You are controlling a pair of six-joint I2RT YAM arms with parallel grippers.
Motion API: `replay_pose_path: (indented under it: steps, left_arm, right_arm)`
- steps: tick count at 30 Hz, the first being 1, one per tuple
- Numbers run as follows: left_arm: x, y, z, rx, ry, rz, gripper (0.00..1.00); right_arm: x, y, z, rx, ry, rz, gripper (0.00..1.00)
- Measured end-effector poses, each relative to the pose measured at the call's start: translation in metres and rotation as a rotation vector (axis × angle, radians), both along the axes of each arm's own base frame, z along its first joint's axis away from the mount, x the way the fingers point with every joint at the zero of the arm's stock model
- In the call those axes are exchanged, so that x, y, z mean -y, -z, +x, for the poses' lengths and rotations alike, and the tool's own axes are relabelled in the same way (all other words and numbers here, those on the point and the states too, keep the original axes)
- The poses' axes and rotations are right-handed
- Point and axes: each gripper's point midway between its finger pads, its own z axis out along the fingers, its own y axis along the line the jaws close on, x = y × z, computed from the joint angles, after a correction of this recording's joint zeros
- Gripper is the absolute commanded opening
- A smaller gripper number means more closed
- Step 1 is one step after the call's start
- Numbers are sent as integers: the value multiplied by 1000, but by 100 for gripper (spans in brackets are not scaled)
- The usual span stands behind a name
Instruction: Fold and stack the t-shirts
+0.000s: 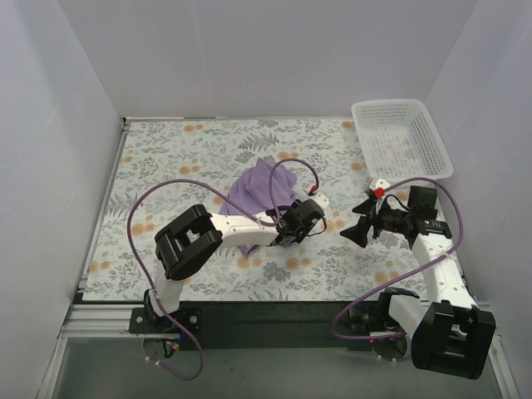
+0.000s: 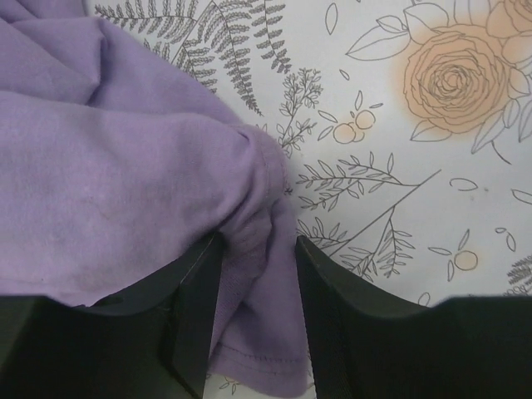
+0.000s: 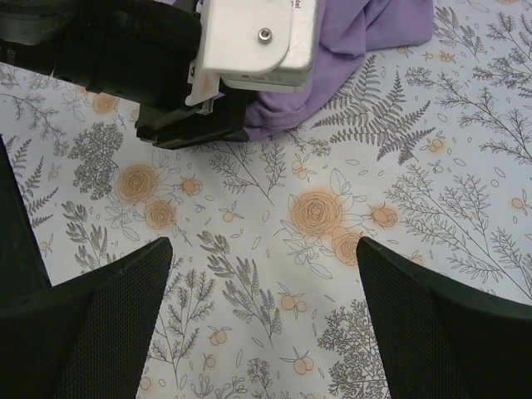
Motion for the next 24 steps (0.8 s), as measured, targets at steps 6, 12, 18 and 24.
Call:
replay_pose_path:
  steps: [6, 12, 18, 24]
  left_arm:
    - [3, -8, 12, 50, -13, 22, 38]
    - [10, -13, 23, 78, -18, 19, 33]
    - [6, 2, 24, 62, -18, 48, 27]
    - [6, 2, 25, 60, -14, 49, 3]
  right_arm:
    - [0, 1, 0, -9, -3, 6, 98]
    - [-1, 4, -1, -29, -7, 11, 98]
    - [-2, 5, -4, -42, -12, 17, 98]
    - [-2, 5, -4, -42, -15, 18, 98]
